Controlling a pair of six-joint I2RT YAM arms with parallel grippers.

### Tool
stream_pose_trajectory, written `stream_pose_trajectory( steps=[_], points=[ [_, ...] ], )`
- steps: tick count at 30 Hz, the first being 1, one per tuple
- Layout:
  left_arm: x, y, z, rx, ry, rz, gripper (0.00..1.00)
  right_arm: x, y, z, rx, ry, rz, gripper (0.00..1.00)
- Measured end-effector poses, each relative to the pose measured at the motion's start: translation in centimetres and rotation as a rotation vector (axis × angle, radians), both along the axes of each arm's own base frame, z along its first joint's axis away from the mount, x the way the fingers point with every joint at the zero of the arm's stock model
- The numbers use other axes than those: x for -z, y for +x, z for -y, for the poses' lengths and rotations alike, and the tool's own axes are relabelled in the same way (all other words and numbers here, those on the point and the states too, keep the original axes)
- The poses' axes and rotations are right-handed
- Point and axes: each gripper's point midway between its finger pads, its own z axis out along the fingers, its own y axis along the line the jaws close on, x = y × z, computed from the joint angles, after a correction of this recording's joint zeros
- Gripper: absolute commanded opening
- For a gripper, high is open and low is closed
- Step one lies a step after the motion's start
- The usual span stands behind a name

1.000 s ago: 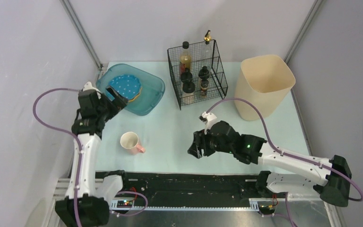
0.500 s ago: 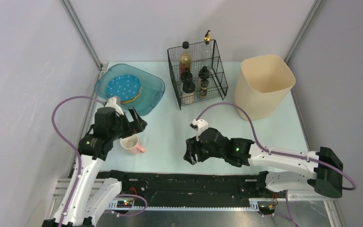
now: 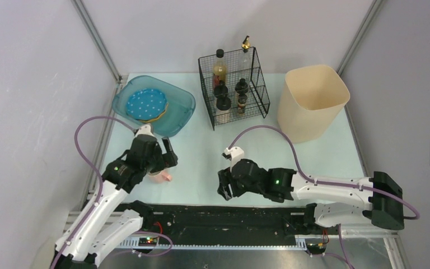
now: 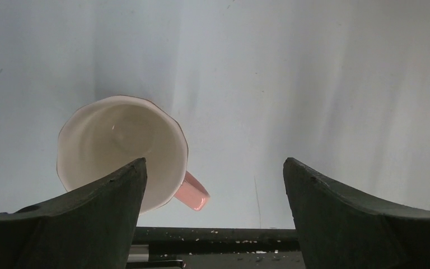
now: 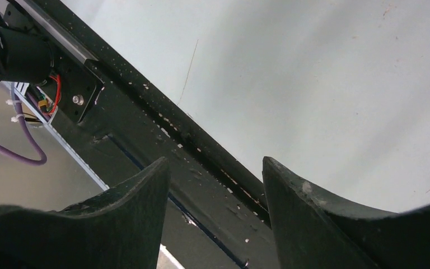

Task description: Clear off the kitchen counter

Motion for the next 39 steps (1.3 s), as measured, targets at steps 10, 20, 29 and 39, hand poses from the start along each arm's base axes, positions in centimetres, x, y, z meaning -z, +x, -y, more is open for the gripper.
stream_pose_trajectory(
  steps=[10,20,29,39],
  points=[
    [2.6,0.8,-1.5,-0.091,0.118,-0.083,0.74,0.1,-1.0,-0.4,-0.003,0.001,0.001,0.66],
    [5.1,1.8,-1.2,-0.086,0.182,-0.172,0.32,0.8,-1.7,0.6,0.015,0.010,-0.015,0.66],
    [5.7,2.7,-1.1,-0.064,0.224,-0.193,0.00,0.7,-2.1,1.7,0.040,0.032,-0.016,0.66],
    [0.6,4.5,0.8,0.005,0.168,-0.124,0.00,0.1,-2.0,2.2,0.051,0.040,-0.001,0.67]
  ],
)
